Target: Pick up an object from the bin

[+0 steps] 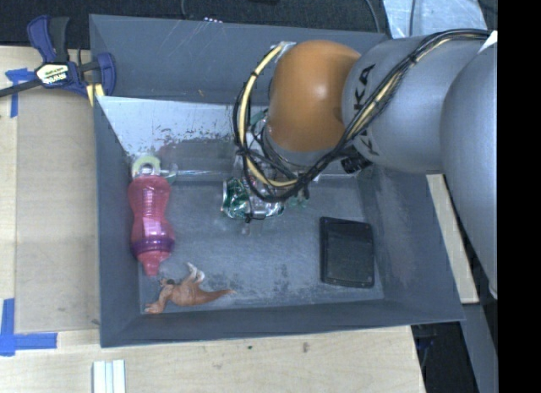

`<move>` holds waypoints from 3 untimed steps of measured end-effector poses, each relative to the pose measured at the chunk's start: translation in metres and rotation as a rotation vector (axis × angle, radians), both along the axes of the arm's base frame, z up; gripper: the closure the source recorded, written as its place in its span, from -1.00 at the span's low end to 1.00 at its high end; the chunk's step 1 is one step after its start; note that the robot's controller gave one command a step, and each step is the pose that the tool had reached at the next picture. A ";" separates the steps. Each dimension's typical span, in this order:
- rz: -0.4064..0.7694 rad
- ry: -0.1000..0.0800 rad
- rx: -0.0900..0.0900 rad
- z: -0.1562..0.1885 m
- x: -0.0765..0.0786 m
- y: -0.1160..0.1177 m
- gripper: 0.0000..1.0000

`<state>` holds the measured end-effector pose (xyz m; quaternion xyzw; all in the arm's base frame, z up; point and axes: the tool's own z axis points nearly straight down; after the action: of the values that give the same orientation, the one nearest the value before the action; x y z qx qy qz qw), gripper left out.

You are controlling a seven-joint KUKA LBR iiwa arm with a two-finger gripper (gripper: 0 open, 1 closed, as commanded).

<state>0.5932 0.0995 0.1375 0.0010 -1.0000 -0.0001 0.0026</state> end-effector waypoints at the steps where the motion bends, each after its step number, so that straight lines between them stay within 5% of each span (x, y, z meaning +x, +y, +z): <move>1: -0.003 -0.008 0.001 0.005 0.002 -0.001 1.00; 3: 0.004 -0.009 0.001 0.005 0.002 0.000 1.00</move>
Offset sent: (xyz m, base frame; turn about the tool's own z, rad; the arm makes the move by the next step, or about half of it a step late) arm 0.0000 0.0000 0.0000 0.0000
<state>0.5953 0.0995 0.1424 0.0032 -1.0000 -0.0004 -0.0017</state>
